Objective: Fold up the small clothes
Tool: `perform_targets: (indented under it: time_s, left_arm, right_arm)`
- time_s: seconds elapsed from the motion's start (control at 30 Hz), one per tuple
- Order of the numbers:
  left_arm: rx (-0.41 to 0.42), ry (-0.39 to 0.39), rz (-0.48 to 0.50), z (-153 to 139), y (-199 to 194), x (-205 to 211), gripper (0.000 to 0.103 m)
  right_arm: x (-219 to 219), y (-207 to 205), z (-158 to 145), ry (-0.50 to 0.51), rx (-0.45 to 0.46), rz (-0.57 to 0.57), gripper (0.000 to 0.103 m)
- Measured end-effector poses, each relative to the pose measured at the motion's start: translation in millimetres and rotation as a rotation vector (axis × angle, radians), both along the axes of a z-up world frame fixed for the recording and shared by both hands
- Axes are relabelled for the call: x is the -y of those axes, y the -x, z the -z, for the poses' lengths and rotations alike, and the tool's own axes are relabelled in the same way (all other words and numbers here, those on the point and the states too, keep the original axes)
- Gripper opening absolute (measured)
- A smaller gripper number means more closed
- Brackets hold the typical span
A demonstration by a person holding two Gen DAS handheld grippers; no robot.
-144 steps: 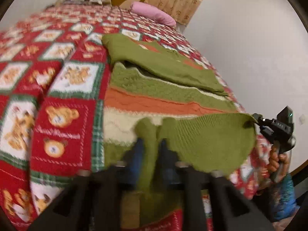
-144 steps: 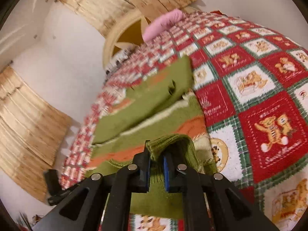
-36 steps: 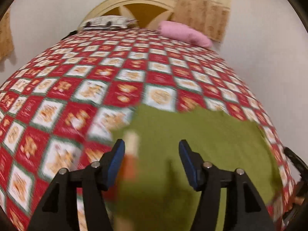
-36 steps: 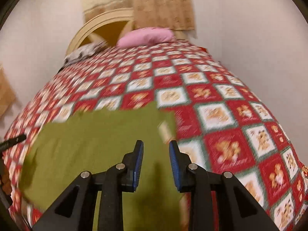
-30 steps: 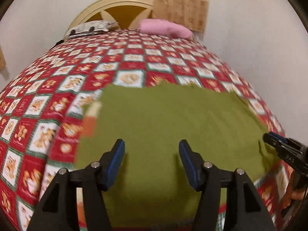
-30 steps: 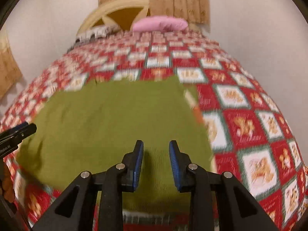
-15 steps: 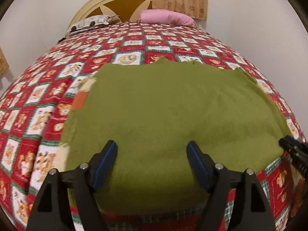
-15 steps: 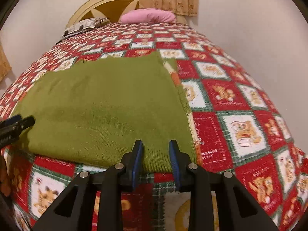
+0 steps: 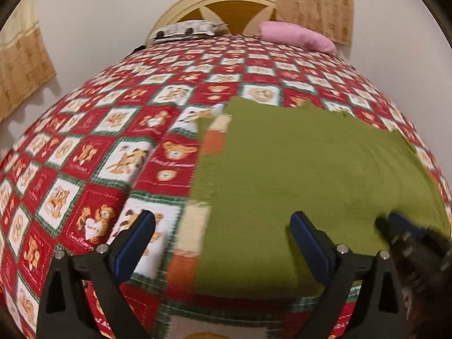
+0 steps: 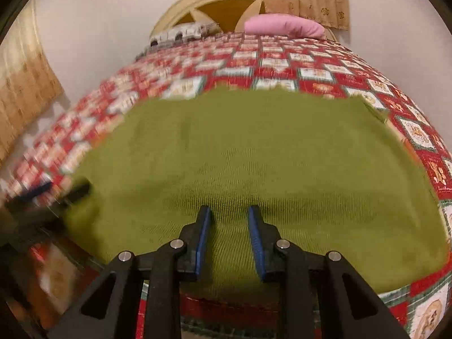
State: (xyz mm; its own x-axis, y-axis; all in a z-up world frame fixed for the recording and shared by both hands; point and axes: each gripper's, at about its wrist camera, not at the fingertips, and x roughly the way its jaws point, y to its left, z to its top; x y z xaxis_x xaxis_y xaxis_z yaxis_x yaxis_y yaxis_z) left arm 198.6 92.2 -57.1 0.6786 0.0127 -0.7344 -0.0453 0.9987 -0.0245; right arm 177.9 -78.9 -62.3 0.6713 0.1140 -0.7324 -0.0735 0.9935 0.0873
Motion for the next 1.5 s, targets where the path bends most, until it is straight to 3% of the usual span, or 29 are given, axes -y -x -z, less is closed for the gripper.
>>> perform_targets:
  time_s: [0.07, 0.2, 0.5, 0.57, 0.7, 0.83, 0.9, 0.93, 1.0, 1.03, 1.1, 1.27, 1.33, 1.5]
  left_arm:
    - [-0.028, 0.084, -0.032, 7, -4, -14, 0.099]
    - [-0.065, 0.386, -0.055, 20, 0, -36, 0.097]
    - [0.015, 0.556, -0.173, 22, 59, -39, 0.096]
    - [0.025, 0.559, -0.175, 21, 63, -33, 0.096]
    - [0.016, 0.581, -0.164, 23, 55, -25, 0.099]
    - [0.02, 0.658, -0.143, 23, 32, -21, 0.1]
    - [0.024, 0.683, -0.153, 23, 18, -21, 0.096]
    - [0.025, 0.686, -0.16, 24, 14, -22, 0.091]
    - [0.016, 0.685, -0.162, 26, 8, -23, 0.065]
    - [0.006, 0.679, -0.163, 29, 5, -23, 0.059]
    - [0.001, 0.65, -0.167, 34, 6, -25, 0.036]
    - [0.003, 0.622, -0.178, 34, 7, -24, 0.031]
    - [0.009, 0.576, -0.162, 29, 7, -18, 0.022]
    - [0.123, 0.426, -0.017, -5, 12, 17, 0.016]
  right_arm:
    - [-1, 3, -2, -0.002, 0.004, 0.002, 0.029]
    - [8, 4, -1, -0.054, 0.009, 0.001, 0.029]
    - [12, 3, -1, -0.088, 0.016, -0.001, 0.029]
    - [13, 3, -1, -0.093, 0.016, -0.001, 0.029]
    - [14, 4, -1, -0.095, 0.017, 0.0, 0.029]
    - [14, 4, -1, -0.099, 0.017, 0.0, 0.029]
    - [15, 4, 0, -0.098, 0.017, 0.0, 0.029]
    - [15, 3, 0, -0.099, 0.018, 0.0, 0.029]
    - [15, 3, 0, -0.101, 0.017, 0.0, 0.029]
    - [15, 3, 0, -0.101, 0.017, 0.0, 0.029]
    - [15, 4, 0, -0.099, 0.017, 0.0, 0.029]
    - [15, 3, -1, -0.103, 0.017, 0.001, 0.029]
    - [15, 3, 0, -0.107, 0.017, 0.0, 0.029]
    - [15, 2, 0, -0.125, 0.018, 0.001, 0.029]
